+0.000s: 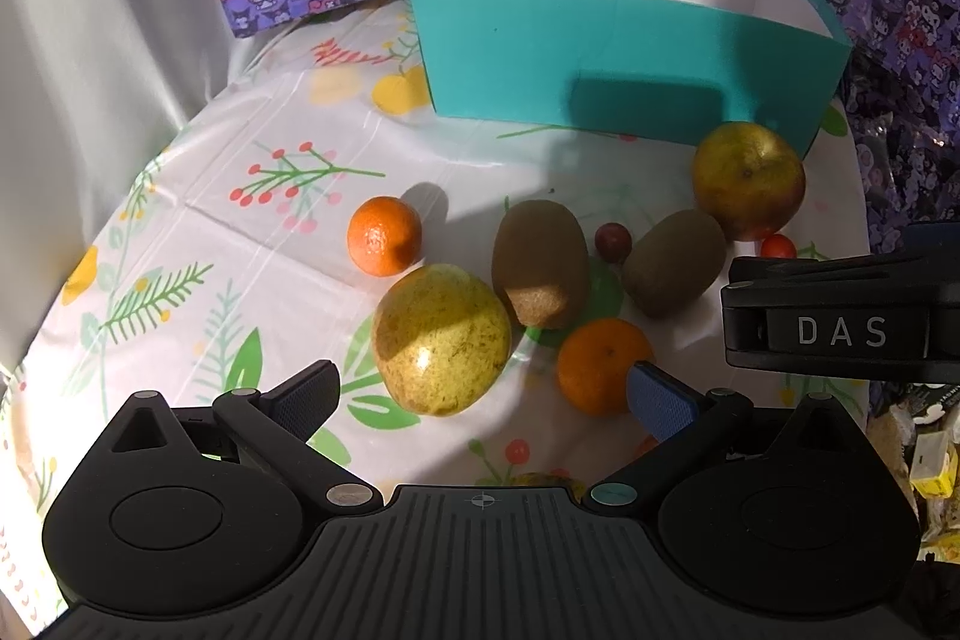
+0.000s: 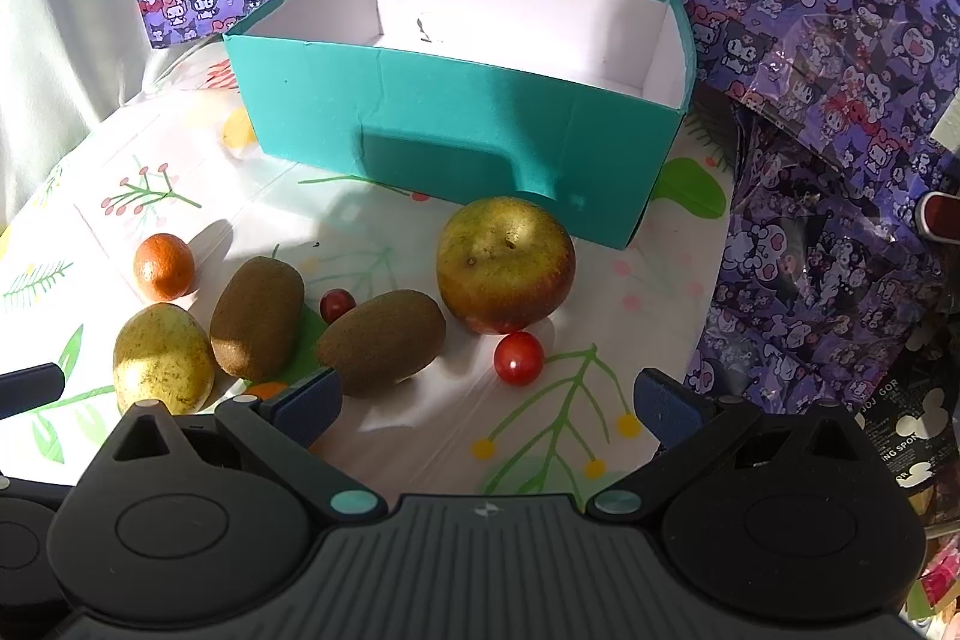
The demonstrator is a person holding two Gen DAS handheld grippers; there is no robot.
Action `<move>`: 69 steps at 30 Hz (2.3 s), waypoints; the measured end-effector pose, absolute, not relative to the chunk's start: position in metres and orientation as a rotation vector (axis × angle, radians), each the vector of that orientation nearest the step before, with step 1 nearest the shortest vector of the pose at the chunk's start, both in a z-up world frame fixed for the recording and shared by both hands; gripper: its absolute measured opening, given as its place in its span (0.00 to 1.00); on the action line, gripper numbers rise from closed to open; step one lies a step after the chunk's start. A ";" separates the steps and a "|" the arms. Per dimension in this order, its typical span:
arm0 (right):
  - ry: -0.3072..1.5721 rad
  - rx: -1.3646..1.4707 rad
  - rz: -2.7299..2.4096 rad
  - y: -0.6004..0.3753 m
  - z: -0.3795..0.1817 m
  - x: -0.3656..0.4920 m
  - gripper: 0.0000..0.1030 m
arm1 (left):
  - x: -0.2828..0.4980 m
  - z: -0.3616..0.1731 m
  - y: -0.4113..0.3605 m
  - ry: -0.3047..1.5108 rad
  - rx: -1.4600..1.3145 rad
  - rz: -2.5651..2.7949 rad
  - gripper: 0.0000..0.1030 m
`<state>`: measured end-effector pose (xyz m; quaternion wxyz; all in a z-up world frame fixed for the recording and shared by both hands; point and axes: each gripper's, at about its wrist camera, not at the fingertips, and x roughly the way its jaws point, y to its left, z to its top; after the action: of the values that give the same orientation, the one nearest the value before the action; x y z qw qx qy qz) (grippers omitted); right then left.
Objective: Organize fruits
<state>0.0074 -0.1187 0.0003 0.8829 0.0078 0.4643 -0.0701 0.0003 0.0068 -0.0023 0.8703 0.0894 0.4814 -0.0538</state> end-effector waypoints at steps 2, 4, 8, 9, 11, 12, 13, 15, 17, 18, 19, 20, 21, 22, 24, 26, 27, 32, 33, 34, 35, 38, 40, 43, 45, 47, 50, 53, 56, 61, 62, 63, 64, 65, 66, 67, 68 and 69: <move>0.965 0.015 -0.145 -0.118 0.000 0.007 1.00 | 0.000 -0.002 0.007 1.006 0.186 -0.111 1.00; 0.965 0.013 -0.145 -0.118 0.000 0.008 1.00 | 0.000 -0.002 0.007 1.007 0.187 -0.111 1.00; 0.966 0.013 -0.143 -0.118 0.000 0.007 1.00 | 0.000 -0.002 0.008 1.010 0.182 -0.111 1.00; 0.965 0.012 -0.142 -0.118 0.000 0.007 1.00 | 0.000 -0.002 0.008 1.011 0.181 -0.111 1.00; 0.964 0.012 -0.142 -0.118 -0.001 0.008 1.00 | 0.000 -0.002 0.009 1.012 0.178 -0.110 1.00; 0.963 0.011 -0.143 -0.117 0.000 0.008 1.00 | 0.000 -0.002 0.009 1.012 0.179 -0.111 1.00; 0.963 0.010 -0.141 -0.117 -0.001 0.008 1.00 | 0.000 -0.002 0.009 1.013 0.178 -0.110 1.00; 0.964 0.010 -0.142 -0.117 -0.001 0.008 1.00 | 0.000 -0.002 0.009 1.012 0.178 -0.111 1.00; 0.964 0.009 -0.142 -0.117 -0.001 0.007 1.00 | 0.001 -0.003 0.009 1.013 0.176 -0.109 1.00; 0.965 0.009 -0.141 -0.117 -0.001 0.007 1.00 | 0.001 -0.003 0.009 1.013 0.175 -0.108 1.00; 0.965 0.009 -0.139 -0.117 -0.001 0.007 1.00 | 0.001 -0.003 0.009 1.014 0.174 -0.106 1.00; 0.963 0.007 -0.140 -0.117 -0.001 0.007 1.00 | 0.001 -0.003 0.009 1.015 0.173 -0.104 1.00; 0.962 0.007 -0.139 -0.117 -0.001 0.007 1.00 | 0.001 -0.003 0.009 1.016 0.172 -0.102 1.00; 0.962 0.007 -0.137 -0.117 -0.001 0.007 1.00 | 0.001 -0.003 0.009 1.017 0.171 -0.102 1.00; 0.963 0.006 -0.137 -0.117 -0.001 0.007 1.00 | 0.001 -0.004 0.009 1.018 0.170 -0.102 1.00; 0.965 0.006 -0.136 -0.117 -0.001 0.007 1.00 | 0.001 -0.004 0.010 1.019 0.168 -0.103 1.00; 0.965 0.007 -0.137 -0.117 -0.002 0.007 1.00 | 0.001 -0.004 0.010 1.019 0.168 -0.105 1.00; 0.964 0.005 -0.135 -0.117 -0.002 0.007 1.00 | 0.001 -0.004 0.009 1.022 0.165 -0.104 1.00; 0.965 0.006 -0.133 -0.117 -0.002 0.007 1.00 | 0.001 -0.004 0.009 1.022 0.164 -0.104 1.00; 0.966 0.005 -0.132 -0.117 -0.003 0.007 1.00 | 0.001 -0.004 0.009 1.022 0.164 -0.104 1.00; 0.965 0.005 -0.133 -0.117 -0.003 0.006 1.00 | 0.001 -0.004 0.009 1.022 0.165 -0.104 1.00; 0.964 0.004 -0.132 -0.117 -0.003 0.006 1.00 | 0.001 -0.005 0.010 1.022 0.163 -0.104 1.00; 0.964 0.004 -0.132 -0.116 -0.003 0.006 1.00 | 0.001 -0.005 0.010 1.022 0.162 -0.103 1.00; 0.965 0.002 -0.131 -0.116 -0.002 0.006 1.00 | 0.001 -0.006 0.011 1.023 0.161 -0.102 1.00; 0.965 0.002 -0.130 -0.116 -0.002 0.006 1.00 | 0.000 -0.006 0.011 1.024 0.159 -0.101 1.00; 0.965 0.001 -0.130 -0.116 -0.002 0.006 1.00 | 0.000 -0.006 0.011 1.024 0.159 -0.101 1.00; 0.962 0.000 -0.129 -0.116 -0.002 0.006 1.00 | 0.001 -0.007 0.012 1.026 0.152 -0.102 1.00; 0.963 0.000 -0.127 -0.116 -0.002 0.006 1.00 | 0.001 -0.007 0.012 1.027 0.151 -0.099 1.00; 0.964 0.000 -0.126 -0.117 -0.002 0.007 1.00 | 0.001 -0.006 0.013 1.027 0.149 -0.099 1.00; 0.962 -0.002 -0.125 -0.117 -0.001 0.008 1.00 | 0.002 -0.006 0.011 1.029 0.148 -0.102 1.00; 0.962 -0.001 -0.125 -0.117 -0.001 0.008 1.00 | 0.002 -0.006 0.011 1.030 0.148 -0.101 1.00; 0.963 -0.002 -0.124 -0.117 -0.001 0.008 1.00 | 0.002 -0.006 0.011 1.030 0.147 -0.102 1.00; 0.963 -0.002 -0.124 -0.118 -0.001 0.009 1.00 | 0.002 -0.006 0.011 1.030 0.146 -0.102 1.00; 0.963 -0.002 -0.124 -0.118 -0.001 0.009 1.00 | 0.003 -0.006 0.011 1.031 0.143 -0.102 1.00; 0.963 -0.001 -0.123 -0.118 -0.001 0.009 1.00 | 0.004 -0.006 0.011 1.032 0.140 -0.102 1.00; 0.963 -0.002 -0.123 -0.118 -0.001 0.009 1.00 | 0.004 -0.006 0.012 1.032 0.138 -0.101 1.00; 0.962 -0.003 -0.123 -0.118 -0.001 0.010 1.00 | 0.005 -0.007 0.012 1.034 0.137 -0.100 1.00; 0.963 -0.003 -0.122 -0.118 -0.001 0.010 1.00 | 0.005 -0.007 0.012 1.036 0.136 -0.099 1.00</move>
<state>0.0100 -0.1177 -0.0009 0.8846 -0.0013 0.4627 -0.0585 0.0054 0.0121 -0.0073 0.8654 0.0649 0.4946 -0.0473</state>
